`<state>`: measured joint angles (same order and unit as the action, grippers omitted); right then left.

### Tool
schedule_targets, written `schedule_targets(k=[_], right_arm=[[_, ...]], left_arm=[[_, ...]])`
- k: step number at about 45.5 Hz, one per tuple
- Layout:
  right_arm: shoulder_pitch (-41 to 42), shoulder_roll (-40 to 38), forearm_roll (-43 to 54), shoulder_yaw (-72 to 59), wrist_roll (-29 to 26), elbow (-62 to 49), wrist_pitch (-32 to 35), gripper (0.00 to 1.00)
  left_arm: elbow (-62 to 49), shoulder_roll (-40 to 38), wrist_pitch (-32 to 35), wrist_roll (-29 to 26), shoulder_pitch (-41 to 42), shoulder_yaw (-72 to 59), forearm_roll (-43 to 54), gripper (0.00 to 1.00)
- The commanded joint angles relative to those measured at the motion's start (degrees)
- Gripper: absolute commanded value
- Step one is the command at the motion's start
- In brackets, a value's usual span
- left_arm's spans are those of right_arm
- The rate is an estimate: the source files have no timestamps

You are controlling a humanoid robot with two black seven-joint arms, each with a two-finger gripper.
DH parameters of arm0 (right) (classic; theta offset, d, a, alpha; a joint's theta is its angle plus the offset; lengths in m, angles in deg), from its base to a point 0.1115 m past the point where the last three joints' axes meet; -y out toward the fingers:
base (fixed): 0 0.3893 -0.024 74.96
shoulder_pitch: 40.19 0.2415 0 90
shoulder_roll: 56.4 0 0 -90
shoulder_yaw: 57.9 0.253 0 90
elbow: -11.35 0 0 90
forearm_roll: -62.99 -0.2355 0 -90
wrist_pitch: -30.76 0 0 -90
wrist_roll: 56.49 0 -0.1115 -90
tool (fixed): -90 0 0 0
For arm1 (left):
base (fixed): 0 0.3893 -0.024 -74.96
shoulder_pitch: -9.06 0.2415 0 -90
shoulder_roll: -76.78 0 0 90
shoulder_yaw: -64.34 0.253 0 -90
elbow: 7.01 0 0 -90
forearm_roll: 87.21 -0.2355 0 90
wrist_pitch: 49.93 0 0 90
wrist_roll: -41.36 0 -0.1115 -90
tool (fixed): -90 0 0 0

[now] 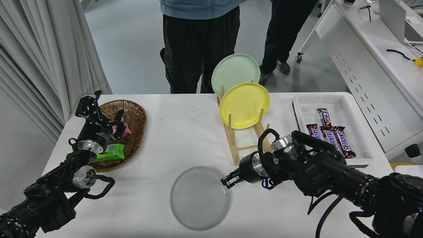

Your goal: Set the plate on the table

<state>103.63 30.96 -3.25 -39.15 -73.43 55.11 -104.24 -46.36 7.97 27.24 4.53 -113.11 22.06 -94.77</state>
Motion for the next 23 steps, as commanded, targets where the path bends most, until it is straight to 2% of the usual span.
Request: schedule_targets(k=[1, 23], right_arm=[[2.6, -0.6, 1.3, 0.4, 0.0, -0.1, 0.0, 0.99], [2.2, -1.7, 2.2, -1.0, -0.3, 0.0, 0.0, 0.99]], left_arm=[[0.0, 0.0, 0.1, 0.0, 0.0, 0.0, 0.0, 1.0], [0.1, 0.0, 0.0, 0.0, 0.0, 0.0, 0.0, 1.0]])
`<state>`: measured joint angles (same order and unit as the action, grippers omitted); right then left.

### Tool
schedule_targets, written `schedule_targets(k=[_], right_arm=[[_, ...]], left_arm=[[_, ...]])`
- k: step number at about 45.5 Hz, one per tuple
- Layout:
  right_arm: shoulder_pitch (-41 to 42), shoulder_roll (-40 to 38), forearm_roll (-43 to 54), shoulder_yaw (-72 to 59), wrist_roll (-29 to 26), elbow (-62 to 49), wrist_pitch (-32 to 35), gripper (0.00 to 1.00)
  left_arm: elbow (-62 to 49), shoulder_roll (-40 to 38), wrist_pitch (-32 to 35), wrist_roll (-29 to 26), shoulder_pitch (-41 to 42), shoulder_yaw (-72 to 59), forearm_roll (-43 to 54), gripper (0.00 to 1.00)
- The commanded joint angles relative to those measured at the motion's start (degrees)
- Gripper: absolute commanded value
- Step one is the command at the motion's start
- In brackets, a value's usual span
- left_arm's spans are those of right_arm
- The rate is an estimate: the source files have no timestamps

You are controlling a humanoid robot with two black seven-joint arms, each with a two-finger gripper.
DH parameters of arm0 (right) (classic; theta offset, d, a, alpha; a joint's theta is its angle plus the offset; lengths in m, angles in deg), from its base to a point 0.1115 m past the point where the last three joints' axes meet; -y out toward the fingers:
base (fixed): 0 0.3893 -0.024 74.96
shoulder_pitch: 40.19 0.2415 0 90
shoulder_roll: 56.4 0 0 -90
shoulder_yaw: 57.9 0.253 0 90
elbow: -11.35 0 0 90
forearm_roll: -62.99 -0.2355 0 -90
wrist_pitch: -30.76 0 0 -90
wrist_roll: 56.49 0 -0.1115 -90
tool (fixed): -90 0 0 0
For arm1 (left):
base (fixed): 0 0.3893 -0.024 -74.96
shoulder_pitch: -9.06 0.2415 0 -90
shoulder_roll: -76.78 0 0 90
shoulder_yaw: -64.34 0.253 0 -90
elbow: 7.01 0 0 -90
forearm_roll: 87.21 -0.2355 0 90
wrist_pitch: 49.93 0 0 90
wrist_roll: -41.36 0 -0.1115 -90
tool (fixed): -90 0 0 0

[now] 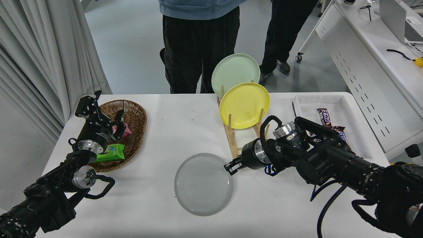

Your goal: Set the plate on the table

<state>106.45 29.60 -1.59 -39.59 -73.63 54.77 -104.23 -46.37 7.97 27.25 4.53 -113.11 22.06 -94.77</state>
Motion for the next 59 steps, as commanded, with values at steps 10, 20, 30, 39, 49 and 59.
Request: schedule_targets(k=[10, 20, 30, 39, 49, 59], right_arm=[[-0.2, -0.9, 1.8, -0.8, 0.0, 0.3, 0.0, 0.99], [-0.3, -0.9, 1.7, -1.4, 0.0, 0.3, 0.0, 0.99], [-0.3, -1.1, 1.7, -0.8, 0.0, 0.4, 0.0, 0.99], [-0.3, -1.0, 1.7, -0.5, 0.0, 0.4, 0.0, 0.99], [-0.1, -0.7, 1.7, -0.4, -0.2, 2.6, 0.0, 0.99], [-0.6, -0.7, -0.6, -0.4, -0.5, 8.1, 0.0, 0.99]], left_arm=[[0.0, 0.0, 0.0, 0.0, 0.0, 0.0, 0.0, 1.0], [0.0, 0.0, 0.1, 0.0, 0.0, 0.0, 0.0, 1.0], [0.1, 0.0, 0.0, 0.0, 0.0, 0.0, 0.0, 1.0], [0.0, 0.0, 0.0, 0.0, 0.0, 0.0, 0.0, 1.0], [0.0, 0.0, 0.1, -0.1, 0.0, 0.0, 0.0, 1.0], [0.0, 0.0, 0.0, 0.0, 0.0, 0.0, 0.0, 1.0]])
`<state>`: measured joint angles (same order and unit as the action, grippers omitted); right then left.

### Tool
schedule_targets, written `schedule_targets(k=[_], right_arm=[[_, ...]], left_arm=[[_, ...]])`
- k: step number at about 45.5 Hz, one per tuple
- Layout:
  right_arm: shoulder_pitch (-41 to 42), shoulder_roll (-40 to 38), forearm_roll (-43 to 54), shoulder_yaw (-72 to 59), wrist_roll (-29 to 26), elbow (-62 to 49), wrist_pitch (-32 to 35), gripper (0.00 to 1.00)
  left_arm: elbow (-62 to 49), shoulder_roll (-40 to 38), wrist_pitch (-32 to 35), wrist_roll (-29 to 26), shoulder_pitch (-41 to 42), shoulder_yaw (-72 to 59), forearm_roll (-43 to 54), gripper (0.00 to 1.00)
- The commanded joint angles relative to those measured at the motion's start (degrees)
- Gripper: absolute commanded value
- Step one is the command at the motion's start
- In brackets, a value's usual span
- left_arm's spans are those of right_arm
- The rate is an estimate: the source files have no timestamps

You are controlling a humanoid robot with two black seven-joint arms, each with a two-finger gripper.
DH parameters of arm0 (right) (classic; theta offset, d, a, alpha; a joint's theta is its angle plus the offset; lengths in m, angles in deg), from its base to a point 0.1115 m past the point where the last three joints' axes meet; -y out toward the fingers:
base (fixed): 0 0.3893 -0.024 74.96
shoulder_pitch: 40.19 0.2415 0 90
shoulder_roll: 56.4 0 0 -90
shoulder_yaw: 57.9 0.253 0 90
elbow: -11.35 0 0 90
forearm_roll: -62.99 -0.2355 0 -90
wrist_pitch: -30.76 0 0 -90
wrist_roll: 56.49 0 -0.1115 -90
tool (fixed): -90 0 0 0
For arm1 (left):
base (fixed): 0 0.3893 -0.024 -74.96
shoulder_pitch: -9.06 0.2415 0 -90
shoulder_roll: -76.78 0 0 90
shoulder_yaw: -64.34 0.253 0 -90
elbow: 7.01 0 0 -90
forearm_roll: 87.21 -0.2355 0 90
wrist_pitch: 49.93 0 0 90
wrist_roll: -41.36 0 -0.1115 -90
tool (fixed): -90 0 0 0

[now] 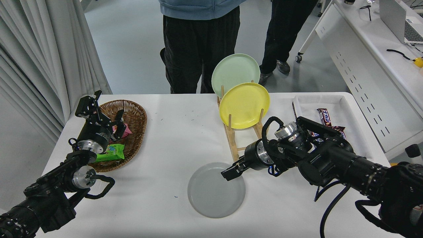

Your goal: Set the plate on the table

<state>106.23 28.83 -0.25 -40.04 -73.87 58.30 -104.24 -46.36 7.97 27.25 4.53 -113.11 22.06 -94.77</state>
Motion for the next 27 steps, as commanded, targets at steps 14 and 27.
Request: schedule_targets(k=[14, 27], right_arm=[[-0.1, -0.1, -3.4, 0.2, -0.2, 8.2, 0.0, 0.99], [4.2, -2.3, -2.7, 0.2, -0.2, 8.2, 5.7, 0.99]], left_arm=[[0.0, 0.0, 0.0, -0.1, 0.0, 0.0, 0.0, 1.0], [0.0, 0.0, 0.0, 0.0, 0.0, 0.0, 0.0, 1.0]])
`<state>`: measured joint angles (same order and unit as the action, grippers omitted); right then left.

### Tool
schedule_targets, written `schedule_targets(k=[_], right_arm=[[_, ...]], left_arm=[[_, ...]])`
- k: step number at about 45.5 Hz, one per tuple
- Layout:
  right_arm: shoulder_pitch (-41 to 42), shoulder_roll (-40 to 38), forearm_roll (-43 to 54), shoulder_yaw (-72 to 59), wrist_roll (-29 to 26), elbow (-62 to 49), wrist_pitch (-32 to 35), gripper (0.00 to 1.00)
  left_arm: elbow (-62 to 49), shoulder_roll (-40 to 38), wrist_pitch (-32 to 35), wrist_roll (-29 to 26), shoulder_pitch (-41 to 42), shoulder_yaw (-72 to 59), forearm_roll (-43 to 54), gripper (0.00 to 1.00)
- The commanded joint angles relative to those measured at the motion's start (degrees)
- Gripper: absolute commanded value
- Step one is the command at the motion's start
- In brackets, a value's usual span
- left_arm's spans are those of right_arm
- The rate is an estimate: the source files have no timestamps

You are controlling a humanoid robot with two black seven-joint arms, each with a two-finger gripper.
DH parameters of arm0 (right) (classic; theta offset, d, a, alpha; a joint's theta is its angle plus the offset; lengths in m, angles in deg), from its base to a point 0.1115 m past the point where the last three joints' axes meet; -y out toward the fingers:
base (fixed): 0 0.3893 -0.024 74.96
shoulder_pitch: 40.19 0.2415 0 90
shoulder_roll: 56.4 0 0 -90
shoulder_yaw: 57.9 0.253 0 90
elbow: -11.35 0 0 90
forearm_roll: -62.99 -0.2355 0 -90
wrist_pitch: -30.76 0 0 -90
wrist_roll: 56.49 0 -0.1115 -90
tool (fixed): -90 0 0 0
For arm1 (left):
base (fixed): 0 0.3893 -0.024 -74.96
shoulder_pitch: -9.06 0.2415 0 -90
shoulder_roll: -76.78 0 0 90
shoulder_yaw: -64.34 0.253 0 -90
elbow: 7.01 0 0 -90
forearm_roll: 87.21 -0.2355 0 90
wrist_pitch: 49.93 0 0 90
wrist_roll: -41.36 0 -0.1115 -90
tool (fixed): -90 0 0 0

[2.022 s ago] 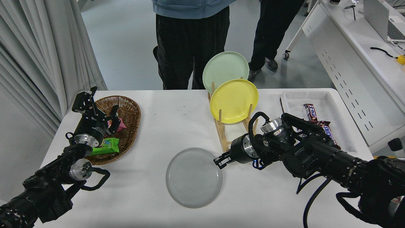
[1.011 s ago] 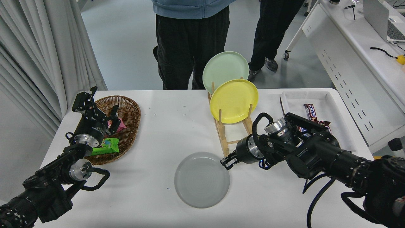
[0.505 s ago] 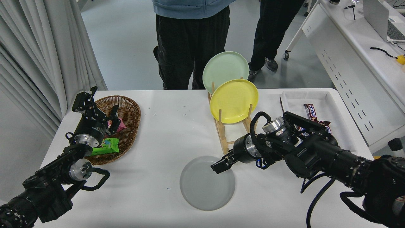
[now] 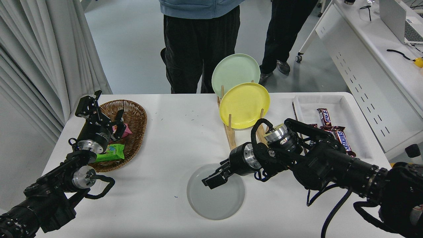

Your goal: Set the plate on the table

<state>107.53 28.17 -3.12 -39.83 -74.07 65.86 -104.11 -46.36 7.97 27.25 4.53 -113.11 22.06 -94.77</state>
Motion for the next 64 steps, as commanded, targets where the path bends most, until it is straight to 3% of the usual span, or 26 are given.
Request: schedule_targets(k=[1, 7, 23, 34, 44, 56, 60, 64], right_arm=[[3.2, -2.2, 0.2, 0.0, 0.0, 0.7, 7.5, 0.99], [7.3, -5.2, 3.1, -0.8, 0.0, 0.7, 15.7, 0.99], [15.2, -10.6, 28.2, 0.2, 0.0, 0.0, 22.8, 0.99], [18.0, -14.0, 33.5, 0.8, 0.1, -1.7, 29.8, 0.99], [18.9, -16.4, 44.7, 1.5, 0.4, -4.6, 35.1, 0.99], [15.1, -17.0, 45.5, 5.8, 1.1, -9.9, 45.7, 0.99], [13.3, -17.6, 46.0, 6.8, 4.0, -11.9, 48.6, 0.99], [11.2, -17.7, 48.5, 7.3, 10.5, -13.5, 52.7, 0.99]], left_arm=[[0.0, 0.0, 0.0, 0.0, 0.0, 0.0, 0.0, 1.0], [0.1, 0.0, 0.0, 0.0, 0.0, 0.0, 0.0, 1.0], [0.0, 0.0, 0.0, 0.0, 0.0, 0.0, 0.0, 1.0], [0.0, 0.0, 0.1, 0.0, 0.0, 0.0, 0.0, 1.0], [0.1, 0.0, 0.0, 0.0, 0.0, 0.0, 0.0, 1.0], [0.1, 0.0, 0.0, 0.0, 0.0, 0.0, 0.0, 1.0], [0.0, 0.0, 0.1, 0.0, 0.0, 0.0, 0.0, 1.0], [0.1, 0.0, 0.0, 0.0, 0.0, 0.0, 0.0, 1.0]])
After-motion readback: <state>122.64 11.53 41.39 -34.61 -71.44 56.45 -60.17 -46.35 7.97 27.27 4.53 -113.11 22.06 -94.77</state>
